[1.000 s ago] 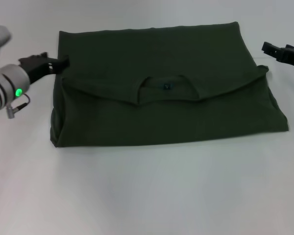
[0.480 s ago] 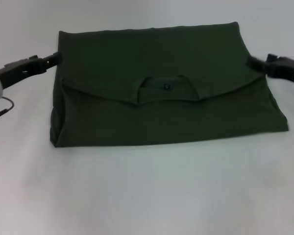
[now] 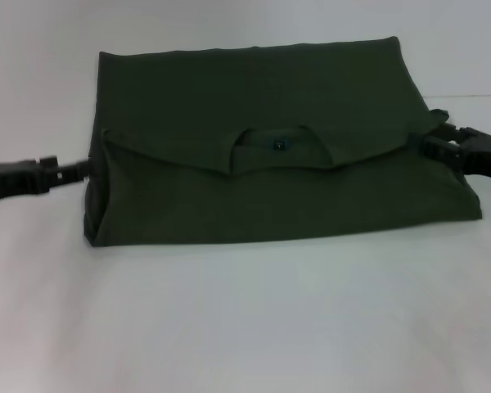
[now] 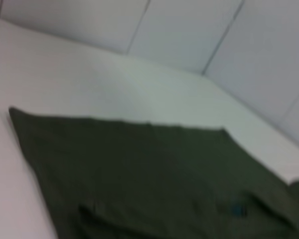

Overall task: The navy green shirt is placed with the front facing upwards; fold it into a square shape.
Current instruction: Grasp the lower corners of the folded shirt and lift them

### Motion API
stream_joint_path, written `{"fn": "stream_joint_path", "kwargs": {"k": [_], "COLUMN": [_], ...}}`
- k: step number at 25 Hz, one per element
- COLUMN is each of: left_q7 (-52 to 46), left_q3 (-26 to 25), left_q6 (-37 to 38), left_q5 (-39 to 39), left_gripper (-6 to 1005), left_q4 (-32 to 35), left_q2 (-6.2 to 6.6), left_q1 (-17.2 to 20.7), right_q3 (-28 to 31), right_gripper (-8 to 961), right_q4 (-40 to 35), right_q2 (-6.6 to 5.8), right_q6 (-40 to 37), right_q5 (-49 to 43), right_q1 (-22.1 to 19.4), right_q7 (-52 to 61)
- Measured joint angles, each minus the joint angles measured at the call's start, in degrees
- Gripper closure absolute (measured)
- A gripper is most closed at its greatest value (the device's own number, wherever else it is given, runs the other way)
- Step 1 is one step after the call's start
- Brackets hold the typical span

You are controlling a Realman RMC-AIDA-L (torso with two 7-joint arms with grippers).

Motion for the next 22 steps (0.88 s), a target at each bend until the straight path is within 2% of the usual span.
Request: {"fn": "stream_joint_path", "kwargs": {"k": [6,9,18,22], "left_q7": [0.3,0.9,3.3,3.6], "left_q3": [6.2,8.1,8.7,9.9], "left_q6": [-0.5,-0.8,-3.4,-5.4], "left_q5": [7.2,8.1,8.3,8.3], "left_gripper": [173,177,193,200], "left_q4": [0.5,0.4,-0.7,-2.3], "left_q2": [-0.44,-0.76,-1.30,-1.24], "left_q1": [-0.3,-0.4,-0.2,-0.6], "right_q3": [0.0,0.2,-0.9,-5.8], "right_gripper": [186,189,196,197], "right_q4": [1.2,2.2,3.1,3.1], "right_q2": [0.35,0.39,0.42,0.20], "right_q6": [-5.2,-6.9,-10.8,-16.4], "right_q5": [0.8,1.1,1.3,0.9], "right_q1": [-0.7,-1.0,-1.7,-2.2], "right_q7": [-3.3,-4.9,-7.4,-13.5]}}
